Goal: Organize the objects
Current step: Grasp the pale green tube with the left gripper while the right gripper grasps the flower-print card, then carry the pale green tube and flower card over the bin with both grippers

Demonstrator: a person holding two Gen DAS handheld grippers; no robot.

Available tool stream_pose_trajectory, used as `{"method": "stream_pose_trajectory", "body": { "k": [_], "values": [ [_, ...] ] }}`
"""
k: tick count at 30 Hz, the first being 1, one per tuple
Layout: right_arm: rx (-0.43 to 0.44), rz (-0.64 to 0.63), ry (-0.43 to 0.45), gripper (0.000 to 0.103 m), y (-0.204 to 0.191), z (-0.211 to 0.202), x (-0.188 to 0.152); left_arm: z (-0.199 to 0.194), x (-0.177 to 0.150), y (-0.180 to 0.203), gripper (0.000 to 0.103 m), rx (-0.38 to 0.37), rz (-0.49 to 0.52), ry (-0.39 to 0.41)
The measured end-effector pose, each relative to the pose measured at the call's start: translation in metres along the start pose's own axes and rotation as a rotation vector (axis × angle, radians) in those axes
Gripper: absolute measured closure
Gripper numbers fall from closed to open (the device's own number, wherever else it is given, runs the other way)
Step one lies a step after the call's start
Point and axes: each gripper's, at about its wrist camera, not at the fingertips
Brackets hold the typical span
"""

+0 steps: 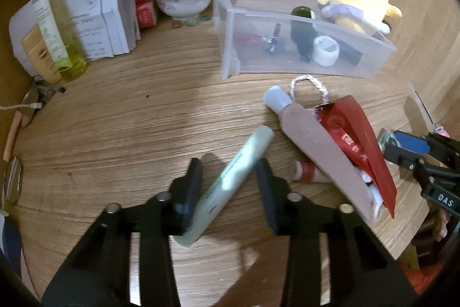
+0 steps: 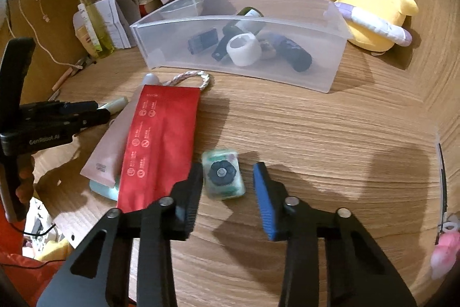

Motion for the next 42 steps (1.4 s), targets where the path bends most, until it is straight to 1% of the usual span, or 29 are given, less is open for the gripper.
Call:
{"method": "stream_pose_trajectory", "body": {
  "k": [2, 4, 5, 8, 9, 12, 17, 20, 22, 24, 28, 33, 42],
  "values": [
    [-0.004, 0.011, 0.002, 0.078, 0.003, 0.0, 0.0, 0.0, 0.001, 0.001, 0.08, -0.007, 0.002, -0.007],
    [-0.002, 0.029, 0.005, 0.079, 0.006, 0.001, 0.001, 0.0, 0.001, 0.0, 0.087, -0.019, -0.009, -0.014],
    [-0.002, 0.036, 0.006, 0.079, 0.008, 0.0, 0.001, -0.001, 0.001, 0.0, 0.088, -0.029, -0.019, -0.022],
    [-0.001, 0.057, 0.012, 0.08, 0.013, 0.0, 0.002, -0.002, 0.001, -0.001, 0.088, -0.077, -0.051, -0.04],
    [0.0, 0.063, 0.013, 0.08, 0.014, 0.001, 0.002, -0.002, 0.0, 0.0, 0.088, -0.082, -0.051, -0.042],
    [0.001, 0.063, 0.014, 0.08, 0.015, 0.001, 0.003, 0.0, 0.002, 0.005, 0.088, -0.072, -0.033, -0.048],
    [0.001, 0.058, 0.017, 0.08, 0.015, 0.002, 0.003, 0.006, 0.008, 0.007, 0.088, -0.079, -0.02, -0.048],
    [0.001, 0.064, 0.019, 0.08, 0.016, 0.003, 0.003, 0.008, 0.01, 0.009, 0.088, -0.067, 0.001, -0.036],
    [0.001, 0.075, 0.024, 0.08, 0.018, 0.003, 0.005, 0.009, 0.011, 0.011, 0.088, -0.042, 0.015, -0.028],
    [0.002, 0.08, 0.033, 0.08, 0.019, 0.002, 0.007, 0.004, 0.014, 0.01, 0.088, -0.026, 0.013, -0.002],
    [-0.003, 0.087, 0.063, 0.08, 0.022, -0.003, 0.016, -0.011, 0.024, 0.005, 0.088, -0.041, -0.016, 0.059],
    [-0.003, 0.08, 0.118, 0.08, 0.021, -0.013, 0.032, -0.037, 0.038, 0.004, 0.088, -0.04, -0.03, 0.153],
    [0.001, 0.063, 0.215, 0.08, 0.018, -0.031, 0.064, -0.062, 0.065, 0.016, 0.088, -0.045, -0.017, 0.287]
  ]
}}
Point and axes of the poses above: each gripper's, at about its wrist camera, not at the fingertips, and z roughly the way its jaws point, y to its right, x to its top, and after that the axes turned 6 degrees about y, right-handed
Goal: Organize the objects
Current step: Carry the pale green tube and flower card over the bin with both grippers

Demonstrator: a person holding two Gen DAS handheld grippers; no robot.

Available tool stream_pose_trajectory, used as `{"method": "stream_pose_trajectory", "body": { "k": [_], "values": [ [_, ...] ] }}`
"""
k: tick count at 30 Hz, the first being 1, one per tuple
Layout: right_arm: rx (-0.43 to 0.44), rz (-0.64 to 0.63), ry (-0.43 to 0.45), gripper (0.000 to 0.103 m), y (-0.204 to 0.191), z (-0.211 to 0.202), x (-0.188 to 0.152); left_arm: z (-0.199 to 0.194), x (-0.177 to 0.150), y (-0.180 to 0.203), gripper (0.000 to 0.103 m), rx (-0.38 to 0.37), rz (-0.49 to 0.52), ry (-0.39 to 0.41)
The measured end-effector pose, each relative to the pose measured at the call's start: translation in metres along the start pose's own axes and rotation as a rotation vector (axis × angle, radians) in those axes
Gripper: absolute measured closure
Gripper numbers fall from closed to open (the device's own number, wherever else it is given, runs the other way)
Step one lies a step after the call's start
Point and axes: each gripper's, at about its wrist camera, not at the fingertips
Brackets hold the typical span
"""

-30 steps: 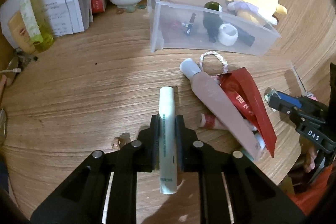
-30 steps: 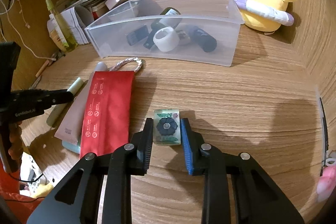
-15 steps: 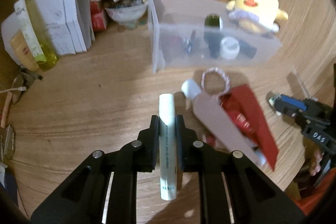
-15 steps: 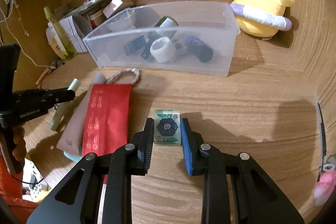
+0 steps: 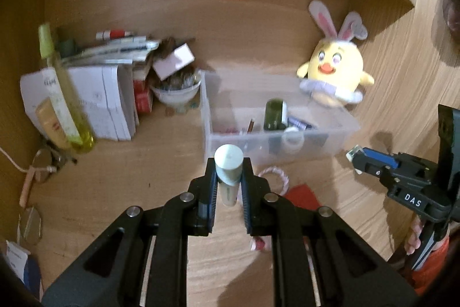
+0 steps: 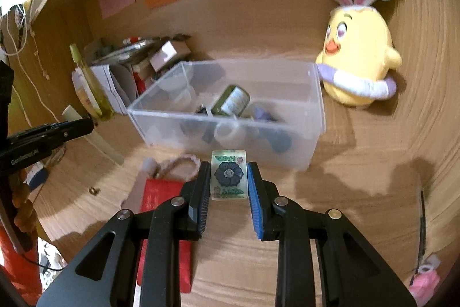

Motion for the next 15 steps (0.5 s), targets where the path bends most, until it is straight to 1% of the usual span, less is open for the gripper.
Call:
{"method": "stream_pose_trajectory", "body": {
  "k": [7, 15],
  "values": [
    [-0.001, -0.009, 0.064, 0.08, -0.001, -0.007, 0.022, 0.001, 0.017, 0.011, 0.088, -0.029, 0.001, 0.047],
    [-0.005, -0.016, 0.108, 0.08, 0.002, -0.01, 0.041, 0.003, 0.038, 0.018, 0.088, -0.055, -0.009, 0.097]
  ]
}}
Point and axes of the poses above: each gripper's, at about its wrist camera, not at the fingertips, and z roughly the way its jaws point, y to its right, x to its top, and after that the axes turned 6 degrees about y, right-handed
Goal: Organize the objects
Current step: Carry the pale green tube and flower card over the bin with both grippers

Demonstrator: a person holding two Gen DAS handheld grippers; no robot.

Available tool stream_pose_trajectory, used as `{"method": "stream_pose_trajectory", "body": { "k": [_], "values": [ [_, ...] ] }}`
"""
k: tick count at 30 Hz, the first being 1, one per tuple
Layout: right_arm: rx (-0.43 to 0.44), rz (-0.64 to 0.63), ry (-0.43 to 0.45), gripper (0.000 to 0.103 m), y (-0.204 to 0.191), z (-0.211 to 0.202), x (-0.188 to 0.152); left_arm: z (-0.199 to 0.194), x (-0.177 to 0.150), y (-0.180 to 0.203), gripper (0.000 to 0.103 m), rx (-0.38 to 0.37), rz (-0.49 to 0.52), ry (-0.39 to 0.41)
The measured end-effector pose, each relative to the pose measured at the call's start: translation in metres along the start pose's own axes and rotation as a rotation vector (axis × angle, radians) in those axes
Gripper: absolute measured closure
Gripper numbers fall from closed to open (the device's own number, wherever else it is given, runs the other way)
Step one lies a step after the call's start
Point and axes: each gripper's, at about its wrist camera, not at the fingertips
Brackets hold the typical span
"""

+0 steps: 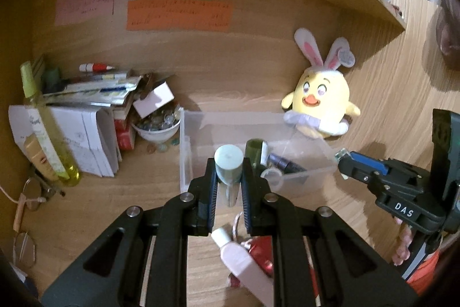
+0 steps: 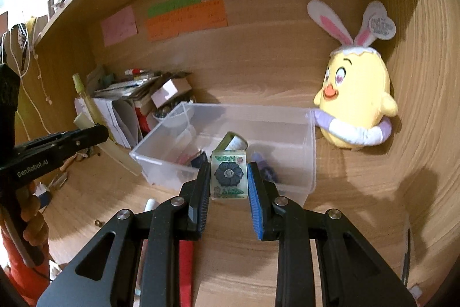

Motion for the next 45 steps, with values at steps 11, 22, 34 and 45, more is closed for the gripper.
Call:
{"method": "stream_pose_trajectory", "body": {
  "k": [11, 22, 34, 45],
  "values": [
    [-0.008, 0.007, 0.048, 0.08, 0.008, 0.006, 0.023, 0.003, 0.03, -0.004, 0.088, -0.016, -0.022, 0.062],
    [-0.02, 0.001, 0.03, 0.08, 0.013, 0.029, 0.033, 0.034, 0.036, 0.001, 0.088, -0.012, -0.02, 0.033],
    [-0.035, 0.005, -0.056, 0.08, 0.021, 0.068, 0.021, 0.087, 0.02, 0.002, 0.088, -0.042, -0.048, -0.089],
    [-0.037, 0.012, -0.125, 0.08, 0.027, 0.096, 0.009, 0.116, 0.006, 0.003, 0.088, -0.121, -0.078, -0.19]
  ]
}}
Point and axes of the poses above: each gripper's, at about its wrist camera, not at the fingertips, and z roughly the way its jaws point, y to its right, x to its top, and after that the axes turned 6 degrees about y, right-handed
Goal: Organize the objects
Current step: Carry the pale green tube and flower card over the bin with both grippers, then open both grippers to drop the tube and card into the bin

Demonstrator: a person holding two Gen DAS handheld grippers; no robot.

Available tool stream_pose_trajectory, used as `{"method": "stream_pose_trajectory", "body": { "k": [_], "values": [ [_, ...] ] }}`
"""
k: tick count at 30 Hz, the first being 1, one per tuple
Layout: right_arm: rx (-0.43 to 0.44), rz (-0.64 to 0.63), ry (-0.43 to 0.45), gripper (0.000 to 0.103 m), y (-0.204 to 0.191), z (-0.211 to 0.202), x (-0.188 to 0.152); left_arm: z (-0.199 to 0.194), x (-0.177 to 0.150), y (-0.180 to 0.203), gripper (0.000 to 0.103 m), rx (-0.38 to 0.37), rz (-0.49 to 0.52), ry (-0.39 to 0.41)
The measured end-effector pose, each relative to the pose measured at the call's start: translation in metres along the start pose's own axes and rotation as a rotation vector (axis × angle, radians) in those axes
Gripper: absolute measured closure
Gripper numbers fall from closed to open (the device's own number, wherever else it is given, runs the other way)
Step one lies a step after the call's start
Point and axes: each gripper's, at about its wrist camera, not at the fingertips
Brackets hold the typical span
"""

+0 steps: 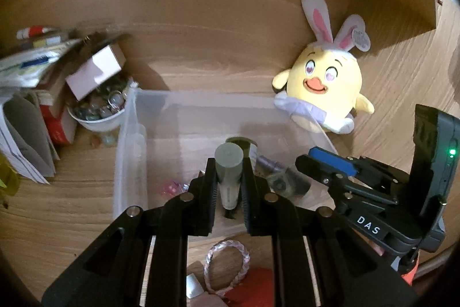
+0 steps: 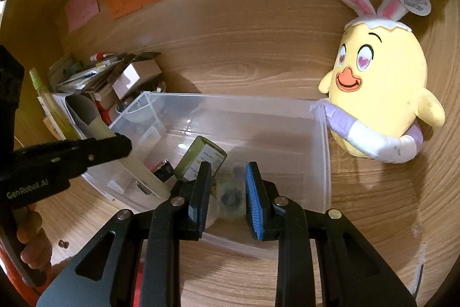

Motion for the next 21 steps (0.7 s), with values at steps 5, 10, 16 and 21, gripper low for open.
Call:
{"method": "stream_pose_trajectory", "body": {
  "k": [5, 10, 16, 21],
  "values": [
    [-0.007, -0.005, -0.015, 0.08, 0.0, 0.005, -0.002, 0.008, -0.003, -0.004, 0.088, -0.002, -0.017, -0.03],
    [-0.008, -0.016, -0.025, 0.08, -0.002, 0.007, -0.004, 0.011, -0.005, -0.008, 0.088, 0.056, -0.014, -0.029],
    [-0.018, -0.042, -0.042, 0.08, -0.008, 0.011, -0.007, 0.007, -0.005, -0.011, 0.07, 0.094, -0.013, -0.011],
    [-0.026, -0.052, -0.038, 0.076, -0.01, 0.007, -0.006, 0.0, -0.004, -0.007, 0.062, 0.114, 0.012, 0.017]
  ]
}}
Point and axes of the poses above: each gripper's, at about its wrist camera, not at the fingertips, and z roughly the way its jaws point, y to its right, x to its top, and after that the axes turned 6 degrees about y, right-handed
